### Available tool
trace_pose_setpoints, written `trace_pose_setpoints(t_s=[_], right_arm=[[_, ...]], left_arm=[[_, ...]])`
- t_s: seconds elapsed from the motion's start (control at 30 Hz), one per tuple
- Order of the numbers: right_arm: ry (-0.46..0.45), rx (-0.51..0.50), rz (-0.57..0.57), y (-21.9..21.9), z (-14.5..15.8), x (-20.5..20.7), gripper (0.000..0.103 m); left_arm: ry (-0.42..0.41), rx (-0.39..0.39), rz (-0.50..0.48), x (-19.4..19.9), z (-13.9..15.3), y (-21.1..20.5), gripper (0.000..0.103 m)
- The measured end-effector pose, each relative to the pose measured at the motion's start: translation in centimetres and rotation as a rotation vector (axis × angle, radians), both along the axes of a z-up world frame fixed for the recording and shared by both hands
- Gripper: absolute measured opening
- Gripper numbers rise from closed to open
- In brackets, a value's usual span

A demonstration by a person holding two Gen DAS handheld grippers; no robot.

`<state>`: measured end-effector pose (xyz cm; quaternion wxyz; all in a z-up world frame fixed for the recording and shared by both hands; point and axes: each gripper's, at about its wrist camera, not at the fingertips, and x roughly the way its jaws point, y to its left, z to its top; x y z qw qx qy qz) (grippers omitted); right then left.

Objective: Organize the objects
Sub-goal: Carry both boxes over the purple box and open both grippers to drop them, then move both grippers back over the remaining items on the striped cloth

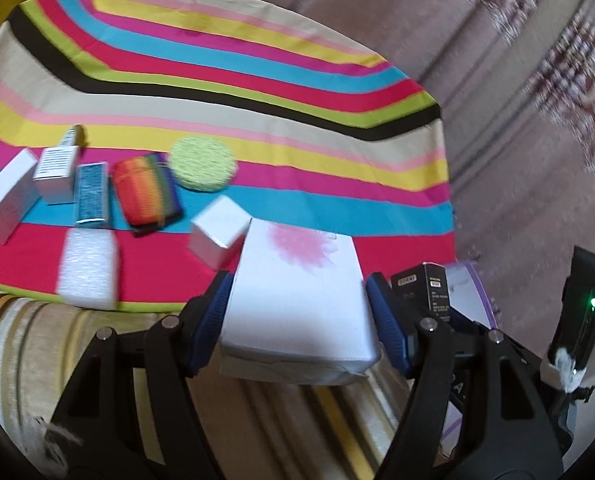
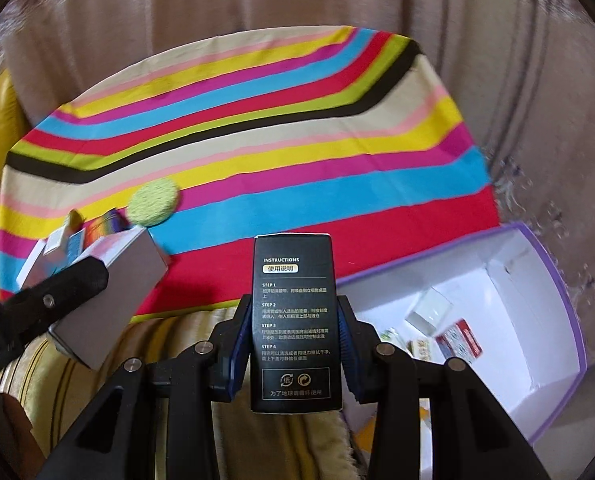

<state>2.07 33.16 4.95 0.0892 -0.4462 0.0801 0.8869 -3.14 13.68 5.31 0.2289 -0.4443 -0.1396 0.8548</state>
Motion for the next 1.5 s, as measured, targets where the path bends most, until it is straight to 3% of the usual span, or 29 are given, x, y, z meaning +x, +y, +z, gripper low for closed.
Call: trace_pose_setpoints(t_s=[0.27, 0.83, 0.93, 1.0, 1.5], right_arm=[[-0.028, -0.050, -0.149, 3.7, -0.9, 1.9, 0.040], [-0.078, -0.155, -0.483, 10.6, -3.2, 6.1, 0.042], [-0.080, -0.163, -0.535, 11.2, -3.3, 6.7, 0.057], [-0.074, -0.174, -0.547, 11.4, -3.4, 6.9, 0.065], [-0.057, -0.159, -0.474, 10.2, -2.9, 5.9, 0.071]], left_arm=[[-0.009, -0.020, -0.124, 0.8, -0.3, 4.4, 0.071], [-0.051, 0.011, -0.293, 1.4, -1.1, 9.1, 0.071], [-0.070, 0.021, -0.331, 1.5, -1.2, 9.7, 0.074], [-0.076, 0.026, -0.342, 1.5, -1.3, 9.9, 0.079], [-0.137, 0.064, -0.247, 0.6, -2.1, 7.1, 0.080]])
